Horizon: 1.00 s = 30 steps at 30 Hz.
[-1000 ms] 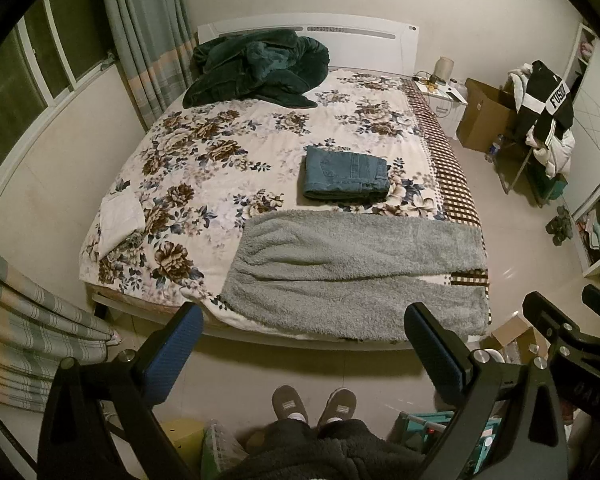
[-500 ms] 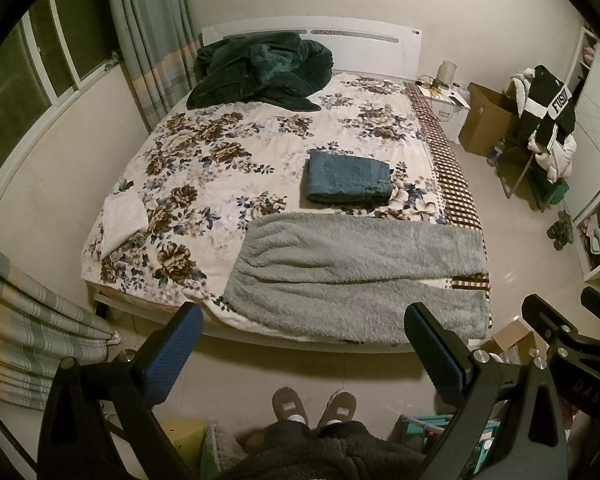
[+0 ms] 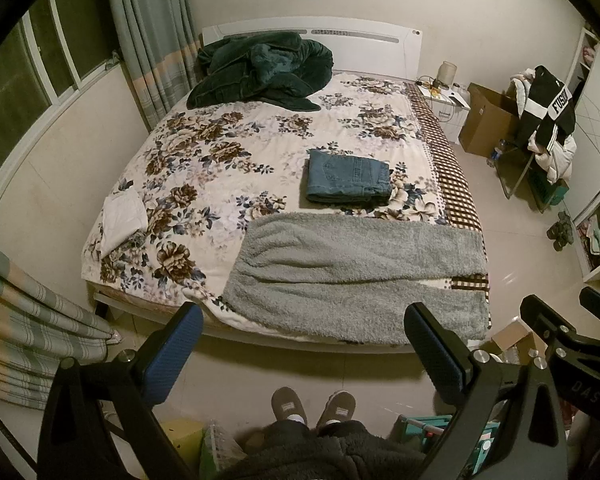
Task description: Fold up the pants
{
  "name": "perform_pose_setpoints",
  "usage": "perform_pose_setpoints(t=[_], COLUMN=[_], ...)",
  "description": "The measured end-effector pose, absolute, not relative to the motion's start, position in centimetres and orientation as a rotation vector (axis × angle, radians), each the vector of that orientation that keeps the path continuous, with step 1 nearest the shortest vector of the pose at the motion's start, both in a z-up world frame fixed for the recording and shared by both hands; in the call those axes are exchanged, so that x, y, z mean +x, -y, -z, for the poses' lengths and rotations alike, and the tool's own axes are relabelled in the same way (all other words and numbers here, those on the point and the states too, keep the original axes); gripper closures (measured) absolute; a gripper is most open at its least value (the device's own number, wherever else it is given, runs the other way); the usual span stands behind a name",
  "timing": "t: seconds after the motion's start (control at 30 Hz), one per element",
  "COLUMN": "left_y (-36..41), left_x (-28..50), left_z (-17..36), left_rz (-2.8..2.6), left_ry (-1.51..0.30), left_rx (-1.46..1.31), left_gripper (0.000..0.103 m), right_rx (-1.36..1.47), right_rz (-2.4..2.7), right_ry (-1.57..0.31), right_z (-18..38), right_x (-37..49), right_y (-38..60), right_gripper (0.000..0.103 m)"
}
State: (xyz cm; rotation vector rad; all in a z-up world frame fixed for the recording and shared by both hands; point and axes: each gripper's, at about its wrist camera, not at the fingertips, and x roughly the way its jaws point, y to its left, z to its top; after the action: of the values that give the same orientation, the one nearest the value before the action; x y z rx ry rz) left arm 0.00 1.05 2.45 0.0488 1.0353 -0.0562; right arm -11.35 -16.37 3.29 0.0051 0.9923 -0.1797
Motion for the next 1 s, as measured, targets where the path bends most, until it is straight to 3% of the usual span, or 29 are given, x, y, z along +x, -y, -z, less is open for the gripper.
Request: perform_pose_setpoints(t=[0.3,0.47,0.73,1.0], left_y=[-0.8,-0.4,0.9,0.1], left_x=[0.0,2.0,8.2,18.8], left_z=[-2.6,-1.9,4.1,13.1], left_rz=[0.054,-0.002,-0.132,-0.203], left_ry=[-1.028,-0.982,-0.972,-1.175], left_rx=[0.043,0.055,0.068,0.002], left_gripper=[0.0,0.0,0.0,0.0], right_rx=[0.015,0.034,0.103,0.217], right_rz=[0.175,0.193,0.245,0.35], right_ry=[-1.006,-1.004,-1.041,-1.155], right_z=[-3.0,0.4,6.1,15.6], right_x=[-10.8,-9.0,-2.2,9.0], right_y=[16.0,19.1,25.1,31.7], right_gripper=[0.0,0.0,0.0,0.0])
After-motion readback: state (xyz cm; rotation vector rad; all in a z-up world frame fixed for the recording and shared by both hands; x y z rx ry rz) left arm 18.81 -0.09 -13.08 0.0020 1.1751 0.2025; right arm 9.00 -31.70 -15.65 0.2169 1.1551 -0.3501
